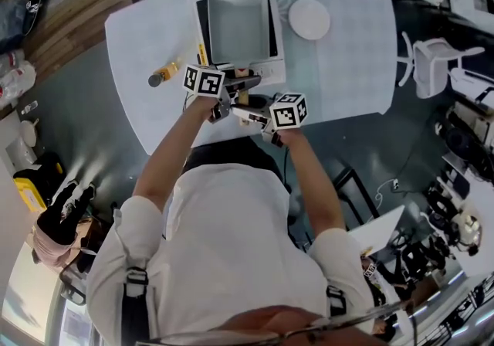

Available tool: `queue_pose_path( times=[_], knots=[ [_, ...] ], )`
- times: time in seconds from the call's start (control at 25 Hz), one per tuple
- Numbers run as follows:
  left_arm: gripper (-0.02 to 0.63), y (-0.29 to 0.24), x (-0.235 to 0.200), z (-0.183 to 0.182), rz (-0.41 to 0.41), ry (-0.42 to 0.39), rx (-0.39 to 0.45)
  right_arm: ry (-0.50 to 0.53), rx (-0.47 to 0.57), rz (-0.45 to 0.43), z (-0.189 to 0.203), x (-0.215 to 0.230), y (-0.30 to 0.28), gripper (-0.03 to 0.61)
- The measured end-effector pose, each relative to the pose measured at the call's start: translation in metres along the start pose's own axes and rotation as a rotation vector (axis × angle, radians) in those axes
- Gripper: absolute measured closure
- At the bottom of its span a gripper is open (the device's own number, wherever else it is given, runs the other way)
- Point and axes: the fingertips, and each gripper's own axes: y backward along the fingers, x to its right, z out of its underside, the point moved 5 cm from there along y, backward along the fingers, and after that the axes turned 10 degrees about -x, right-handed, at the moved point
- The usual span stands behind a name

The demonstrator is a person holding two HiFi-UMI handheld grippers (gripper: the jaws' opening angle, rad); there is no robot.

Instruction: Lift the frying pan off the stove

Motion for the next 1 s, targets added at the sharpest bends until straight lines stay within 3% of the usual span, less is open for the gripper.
queue_pose_path(
  times=[0.16,0.6,1.0],
  knots=[
    [0.399,0.004,0.007,0.002,0.006,-0.001,-0.01,0.009,0.012,0.006,0.002,-0.007,-0.001,0.414],
    [0.4,0.014,0.046,0.014,-0.003,-0.095,-0.071,0.067,0.073,0.043,0.011,-0.045,0.0,0.413],
    [0.399,0.006,0.096,0.047,0.001,-0.136,-0.076,0.114,0.104,0.043,0.048,-0.087,0.021,0.411]
  ],
)
